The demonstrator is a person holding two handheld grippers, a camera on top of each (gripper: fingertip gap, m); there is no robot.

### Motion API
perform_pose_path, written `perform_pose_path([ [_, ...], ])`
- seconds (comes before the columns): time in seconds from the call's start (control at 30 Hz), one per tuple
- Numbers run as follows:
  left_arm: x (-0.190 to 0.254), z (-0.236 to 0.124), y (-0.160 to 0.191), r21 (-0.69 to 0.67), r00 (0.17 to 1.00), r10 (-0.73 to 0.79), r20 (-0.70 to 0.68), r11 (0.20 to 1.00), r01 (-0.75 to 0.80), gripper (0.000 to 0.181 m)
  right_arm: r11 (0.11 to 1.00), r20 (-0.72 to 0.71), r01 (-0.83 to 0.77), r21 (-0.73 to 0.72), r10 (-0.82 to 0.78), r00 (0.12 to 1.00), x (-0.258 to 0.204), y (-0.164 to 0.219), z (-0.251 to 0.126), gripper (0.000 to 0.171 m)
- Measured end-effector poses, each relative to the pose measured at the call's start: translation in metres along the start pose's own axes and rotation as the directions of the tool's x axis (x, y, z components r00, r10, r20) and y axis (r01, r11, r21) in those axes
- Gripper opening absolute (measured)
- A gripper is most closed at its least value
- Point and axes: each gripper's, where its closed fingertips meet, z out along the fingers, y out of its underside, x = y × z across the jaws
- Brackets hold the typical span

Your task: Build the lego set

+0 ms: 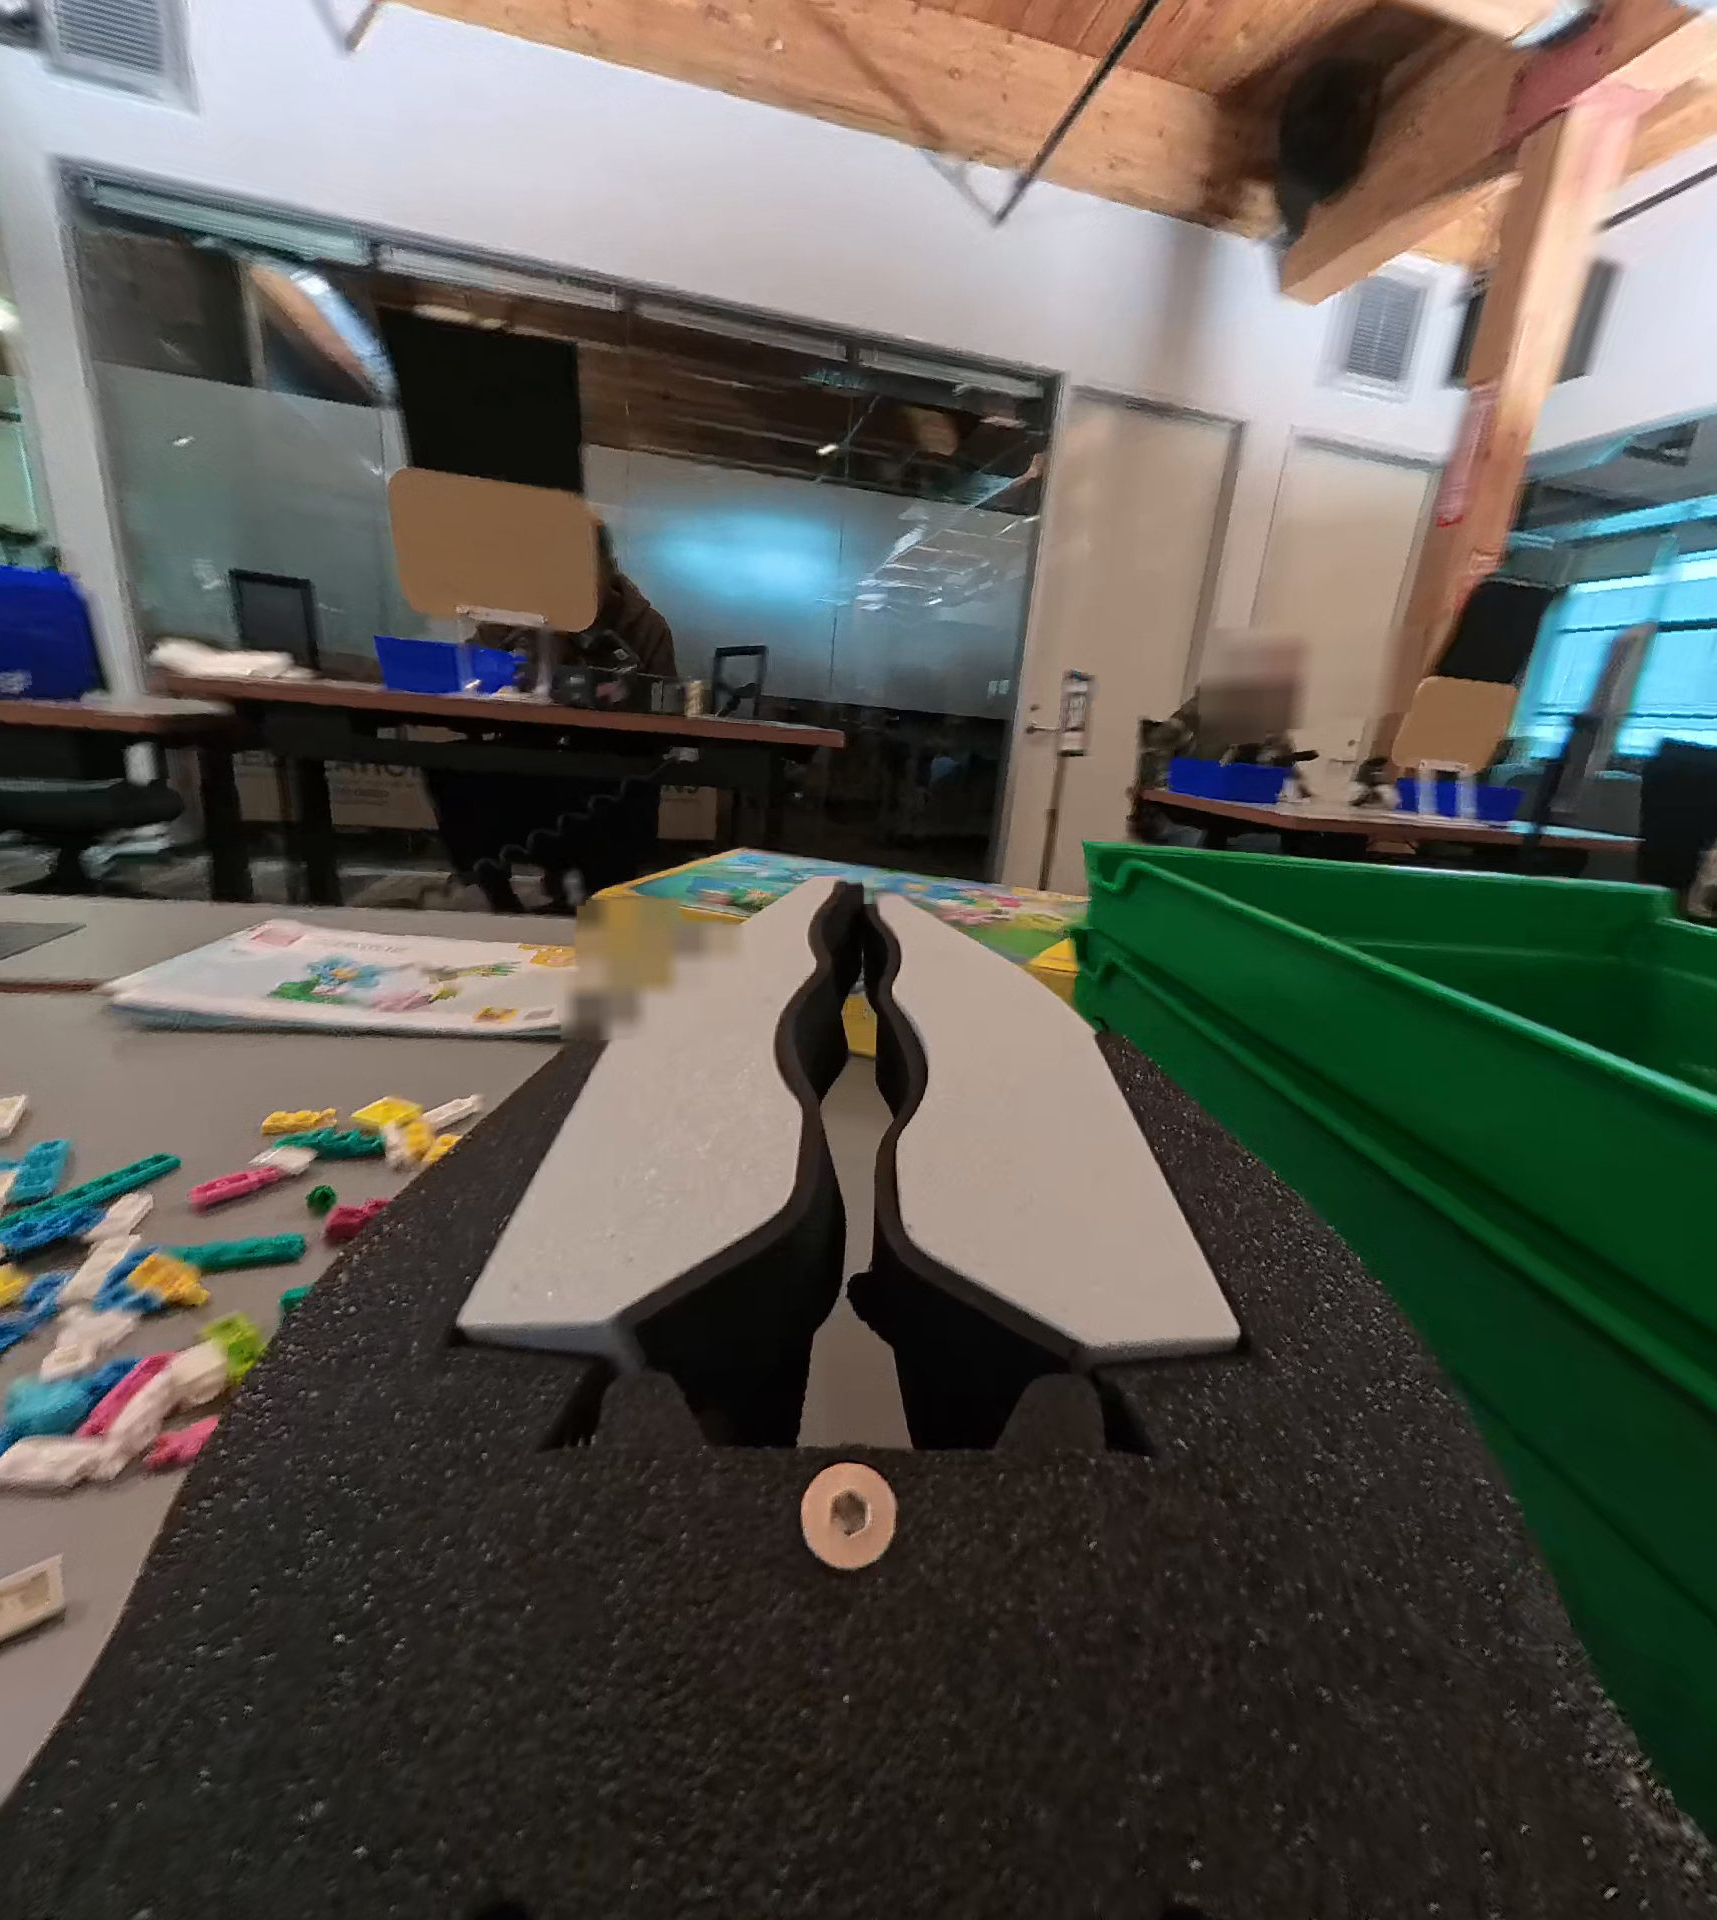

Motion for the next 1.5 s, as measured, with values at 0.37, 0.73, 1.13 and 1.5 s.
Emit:
perform_pose_path([
  [0.37, -0.002, 0.0, 0.0, 0.002, 1.0, -0.021, 0.003, 1.0, 0.021, 0.0, 0.581, 0.909, 0.728, -0.364, 0.049, 0.415, -0.074, 0.104, -0.033, 0.014],
  [0.73, -0.001, 0.002, 0.001, -0.012, 1.0, -0.008, -0.003, 1.0, 0.008, 0.0, 0.539, 0.914, 0.738, -0.407, 0.237, 0.33, -0.078, 0.122, -0.024, 0.017],
  [1.13, 0.0, 0.003, 0.003, -0.02, 1.0, -0.006, -0.01, 1.0, 0.006, 0.0, 0.563, 0.933, 0.745, -0.359, 0.207, 0.293, -0.091, 0.119, -0.028, 0.004],
  [1.5, 0.0, 0.003, 0.002, -0.015, 1.0, -0.008, -0.01, 1.0, 0.007, 0.0, 0.68, 0.973, 0.697, -0.229, 0.143, 0.18, -0.115, 0.055, -0.115, 0.002],
])
